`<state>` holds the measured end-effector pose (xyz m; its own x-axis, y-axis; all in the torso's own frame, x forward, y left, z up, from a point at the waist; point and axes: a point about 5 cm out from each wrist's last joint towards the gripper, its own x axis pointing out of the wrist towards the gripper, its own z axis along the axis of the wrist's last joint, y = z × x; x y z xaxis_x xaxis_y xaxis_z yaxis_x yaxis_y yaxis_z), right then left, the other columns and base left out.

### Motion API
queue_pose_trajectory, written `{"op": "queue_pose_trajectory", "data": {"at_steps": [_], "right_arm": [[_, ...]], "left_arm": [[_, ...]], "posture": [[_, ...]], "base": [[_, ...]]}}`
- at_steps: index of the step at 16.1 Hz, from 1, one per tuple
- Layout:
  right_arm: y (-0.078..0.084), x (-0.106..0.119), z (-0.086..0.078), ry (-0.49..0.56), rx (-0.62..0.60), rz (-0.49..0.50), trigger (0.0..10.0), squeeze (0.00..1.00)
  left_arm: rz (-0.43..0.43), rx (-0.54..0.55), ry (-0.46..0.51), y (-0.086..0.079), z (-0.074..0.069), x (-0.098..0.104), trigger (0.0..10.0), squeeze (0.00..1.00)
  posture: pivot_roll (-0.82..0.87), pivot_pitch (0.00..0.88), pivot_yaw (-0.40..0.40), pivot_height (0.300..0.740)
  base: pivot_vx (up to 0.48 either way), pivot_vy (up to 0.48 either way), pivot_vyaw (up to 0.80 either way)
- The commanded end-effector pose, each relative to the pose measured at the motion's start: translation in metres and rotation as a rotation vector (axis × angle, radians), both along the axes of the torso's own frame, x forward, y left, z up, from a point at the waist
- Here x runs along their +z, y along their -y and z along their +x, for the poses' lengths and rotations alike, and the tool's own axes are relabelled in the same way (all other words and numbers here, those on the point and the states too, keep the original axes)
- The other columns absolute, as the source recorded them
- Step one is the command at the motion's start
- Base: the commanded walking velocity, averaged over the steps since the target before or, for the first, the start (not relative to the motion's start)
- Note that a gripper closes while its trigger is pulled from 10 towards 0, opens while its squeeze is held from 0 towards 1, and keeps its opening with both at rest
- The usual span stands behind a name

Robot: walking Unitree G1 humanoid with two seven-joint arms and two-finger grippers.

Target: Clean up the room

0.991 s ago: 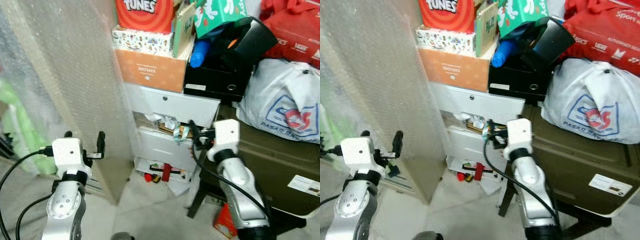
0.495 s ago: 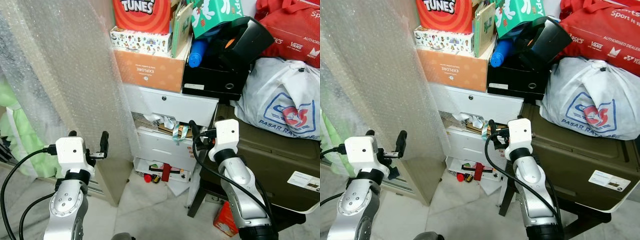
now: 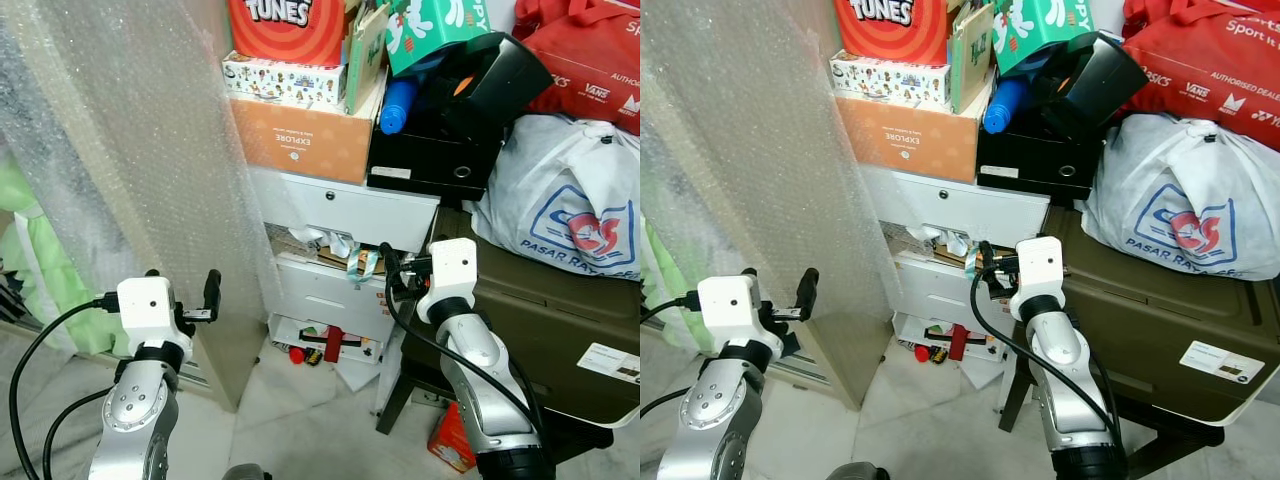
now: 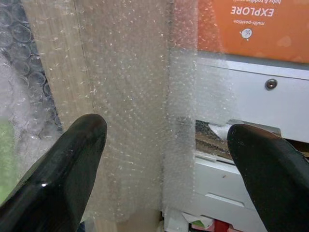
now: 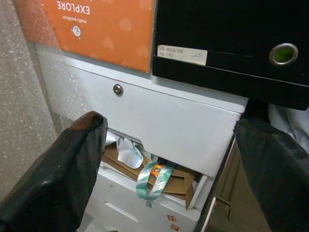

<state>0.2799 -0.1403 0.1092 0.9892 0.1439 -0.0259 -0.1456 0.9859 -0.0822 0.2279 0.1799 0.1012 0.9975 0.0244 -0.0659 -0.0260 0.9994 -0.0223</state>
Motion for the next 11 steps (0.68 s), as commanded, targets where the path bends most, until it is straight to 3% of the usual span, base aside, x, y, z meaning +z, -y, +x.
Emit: {"op": "queue_pose_trajectory", "data": {"at_steps": [1, 9, 11], "right_arm": [[0.0018, -0.0003, 0.0031, -0.012, -0.007, 0.004, 10.0, 0.00], [0.0009, -0.0024, 0.0051, -0.027, -0.001, -0.008, 10.0, 0.00], [-0.0013, -0.0024, 0.0051, -0.021, 0.010, -0.025, 10.0, 0.00]], "left_arm": [[0.001, 0.007, -0.008, -0.0022, 0.0023, -0.0001, 10.0, 0.00], [0.002, 0.006, -0.013, -0.0024, 0.0036, -0.0010, 10.0, 0.00], [0.004, 0.004, -0.015, -0.0025, 0.0038, -0.0014, 10.0, 0.00]], "posture": [[0.02, 0.000, -0.002, 0.740], [0.02, 0.000, -0.002, 0.740], [0.02, 0.000, -0.002, 0.740]], "base": [[0.000, 0.000, 0.00], [0.000, 0.000, 0.00], [0.000, 0.000, 0.80]]}}
